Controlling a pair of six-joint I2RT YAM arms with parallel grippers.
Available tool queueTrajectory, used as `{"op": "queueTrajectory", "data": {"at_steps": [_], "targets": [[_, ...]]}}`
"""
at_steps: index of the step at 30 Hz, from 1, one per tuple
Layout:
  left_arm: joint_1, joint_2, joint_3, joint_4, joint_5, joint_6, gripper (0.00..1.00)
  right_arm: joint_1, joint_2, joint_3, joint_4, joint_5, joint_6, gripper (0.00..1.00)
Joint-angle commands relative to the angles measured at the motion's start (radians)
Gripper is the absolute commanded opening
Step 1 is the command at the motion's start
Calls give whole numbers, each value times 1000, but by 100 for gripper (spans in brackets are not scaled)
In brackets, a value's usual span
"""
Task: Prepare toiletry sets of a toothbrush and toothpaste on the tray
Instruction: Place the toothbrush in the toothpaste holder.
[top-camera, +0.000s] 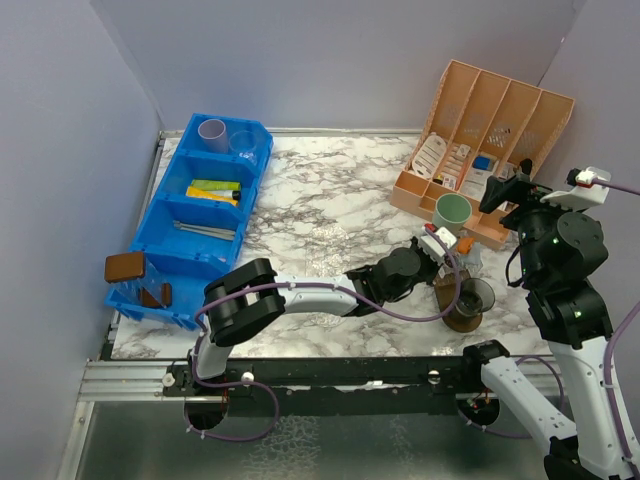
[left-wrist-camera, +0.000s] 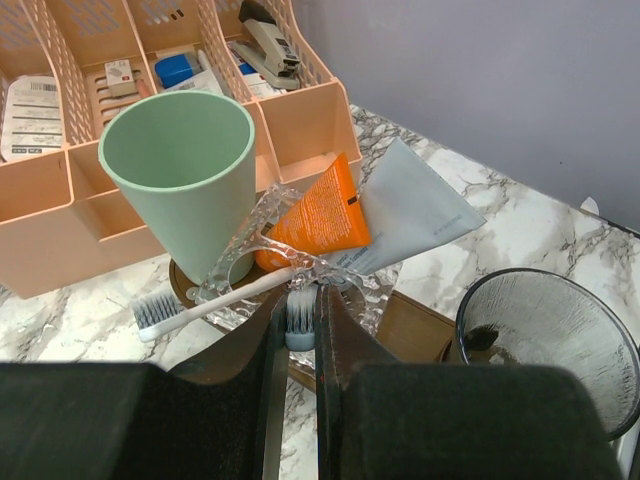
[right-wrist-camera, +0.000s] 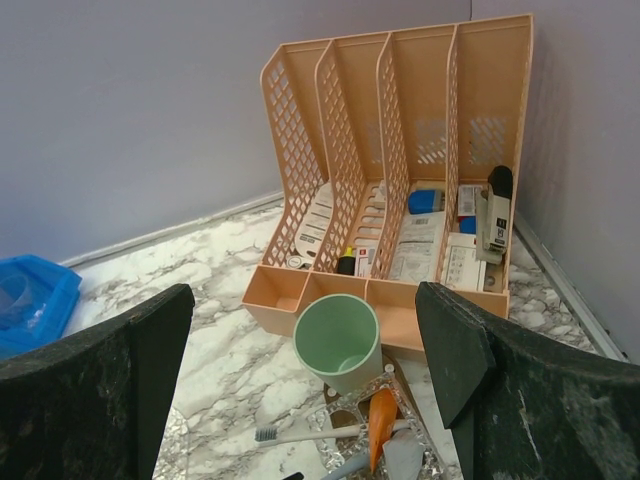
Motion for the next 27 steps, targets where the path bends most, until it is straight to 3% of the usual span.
{"op": "queueTrajectory", "data": {"at_steps": [1, 17, 20, 23, 27], "targets": [[3, 15, 31, 3, 16, -19, 11, 6, -4, -9, 39, 28, -16, 94], [6, -89, -30, -18, 32, -49, 59, 6, -4, -9, 40, 25, -16, 94], [9, -160, -70, -44, 51, -60, 67, 7, -1, -9, 42, 24, -24, 94], [23, -282, -114, -118, 96, -69, 97, 12, -5, -13, 42, 36, -41, 94], [105, -499, -202, -260, 191, -106, 99, 25, -37, -44, 69, 33, -90, 94]]}}
